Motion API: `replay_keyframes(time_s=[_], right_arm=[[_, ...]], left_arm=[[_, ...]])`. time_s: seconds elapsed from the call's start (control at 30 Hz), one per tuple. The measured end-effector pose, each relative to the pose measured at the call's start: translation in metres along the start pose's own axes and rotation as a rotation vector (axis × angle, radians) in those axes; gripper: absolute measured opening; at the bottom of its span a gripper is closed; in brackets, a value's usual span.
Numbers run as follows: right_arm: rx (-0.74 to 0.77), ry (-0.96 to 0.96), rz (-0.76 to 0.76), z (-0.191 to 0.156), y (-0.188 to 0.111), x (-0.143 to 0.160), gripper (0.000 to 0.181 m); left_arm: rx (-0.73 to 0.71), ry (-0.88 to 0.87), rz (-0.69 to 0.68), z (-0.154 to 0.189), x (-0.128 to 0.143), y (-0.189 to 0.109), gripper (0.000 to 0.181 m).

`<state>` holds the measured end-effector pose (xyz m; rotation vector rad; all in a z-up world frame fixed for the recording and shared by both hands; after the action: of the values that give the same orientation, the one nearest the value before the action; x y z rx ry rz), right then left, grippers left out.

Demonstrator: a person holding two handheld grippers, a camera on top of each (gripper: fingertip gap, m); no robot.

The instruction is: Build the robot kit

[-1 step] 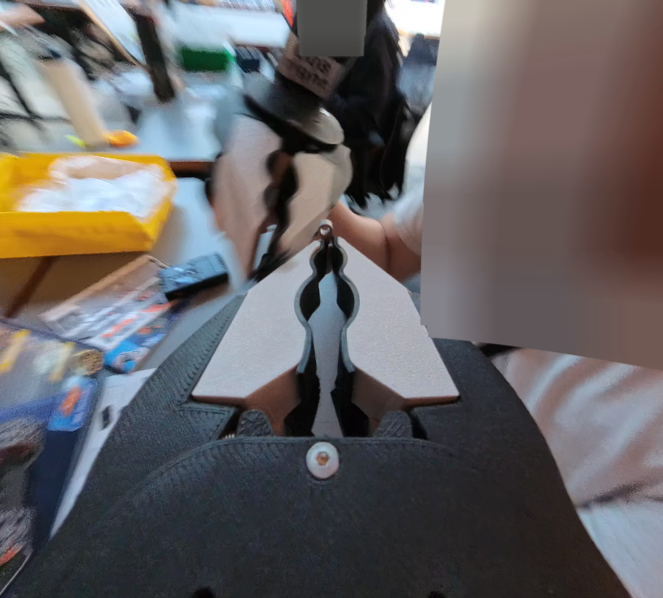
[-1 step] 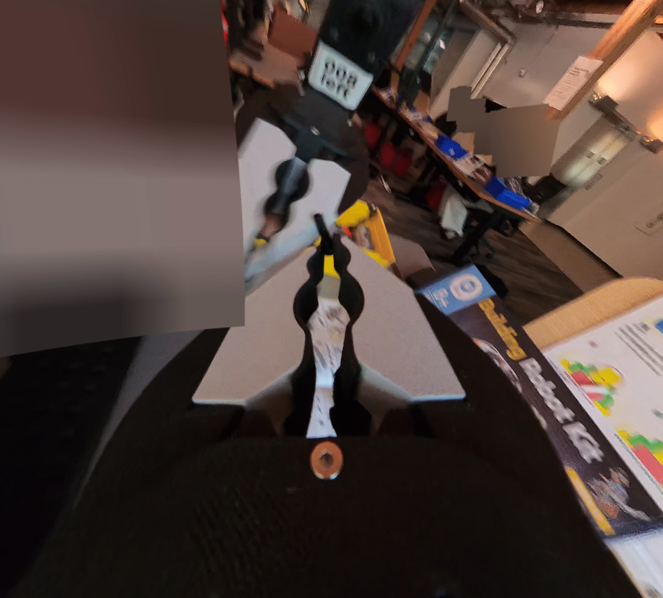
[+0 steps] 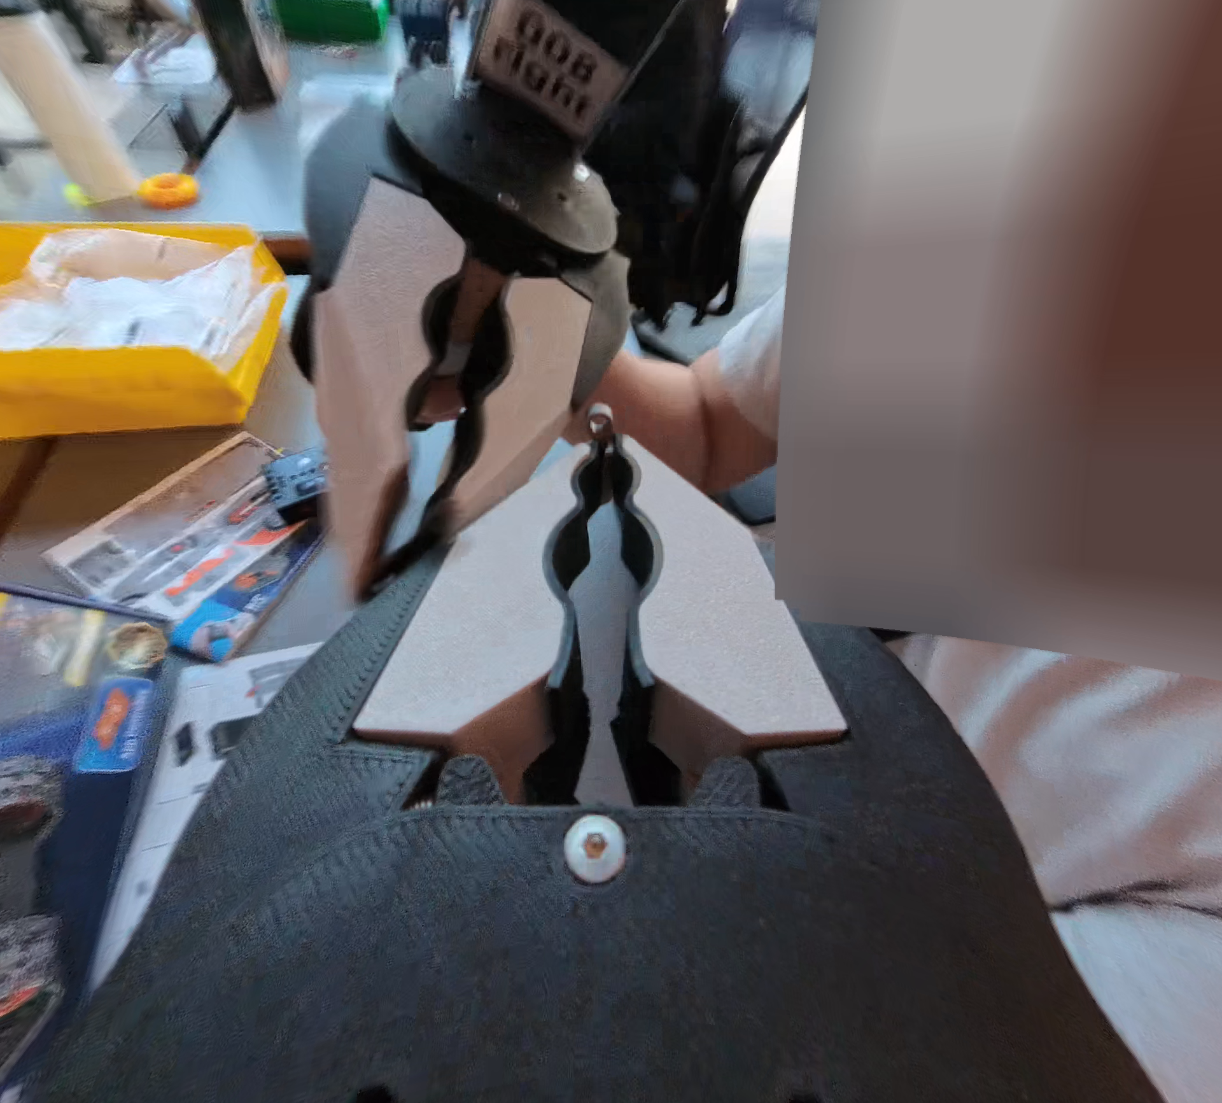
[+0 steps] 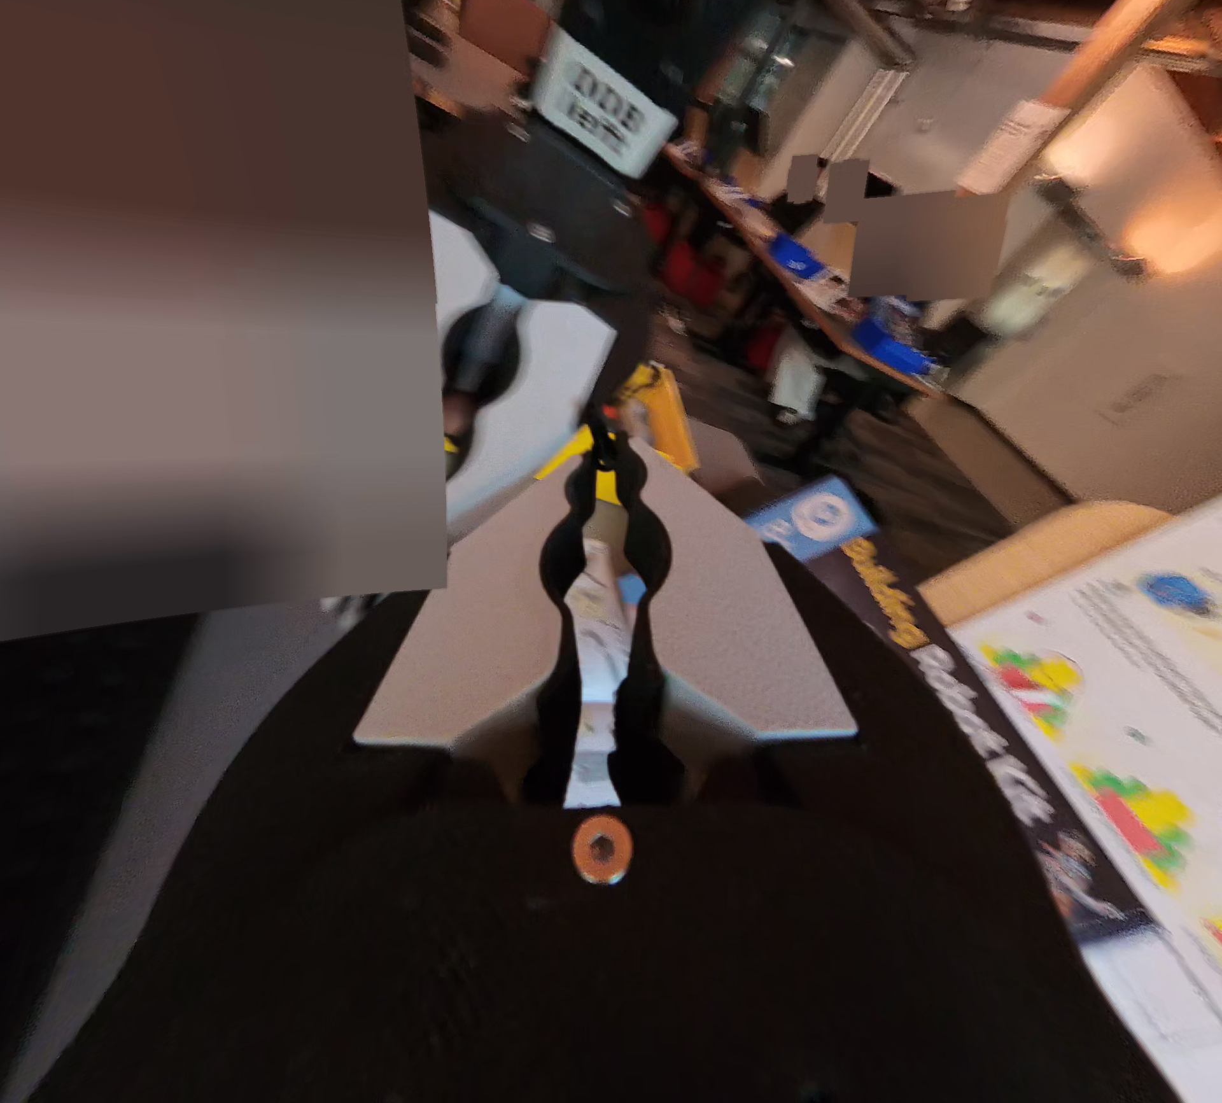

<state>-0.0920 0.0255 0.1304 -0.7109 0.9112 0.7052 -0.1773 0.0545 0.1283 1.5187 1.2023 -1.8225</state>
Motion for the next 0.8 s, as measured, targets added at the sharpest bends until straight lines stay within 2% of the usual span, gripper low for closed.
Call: replay_keyframes(time_s=[0.07,0.2,0.3,0.5,0.63,0.8], right_arm=[[-0.021,0.035,0.047,0.003,-0.009,-0.001,0.004],[0.027,0.095,0.055,0.012,-0.032,0.003,0.004],[0.023,0.102,0.050,0.012,-0.028,0.003,0.004],[0.074,0.080,-0.061,0.010,-0.016,0.006,0.004],[0.106,0.060,-0.103,0.008,-0.014,0.004,0.003],[0.144,0.012,-0.129,0.006,-0.015,0.000,0.004]], left_arm=[[-0.087,0.038,-0.014,0.004,-0.004,0.004,0.001],[-0.235,0.000,0.078,-0.010,-0.006,-0.027,0.000],[-0.267,-0.031,0.110,-0.016,-0.005,-0.036,0.000],[-0.387,0.002,0.116,-0.019,-0.008,-0.034,0.000],[-0.535,0.047,0.083,-0.022,-0.009,-0.037,0.000],[-0.549,0.050,0.077,-0.018,-0.010,-0.034,0.001]])
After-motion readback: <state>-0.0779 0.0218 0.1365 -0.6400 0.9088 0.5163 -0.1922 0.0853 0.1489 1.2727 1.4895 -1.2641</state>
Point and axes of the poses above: each gripper's, where its closed fingertips meet, y out along the fingers, x out of its underside, z = x × y across the jaws, the point moved 8 cm from there along -y, back along the fingers, and after that the axes turned 15 degrees about -x, right-handed, at the moved point
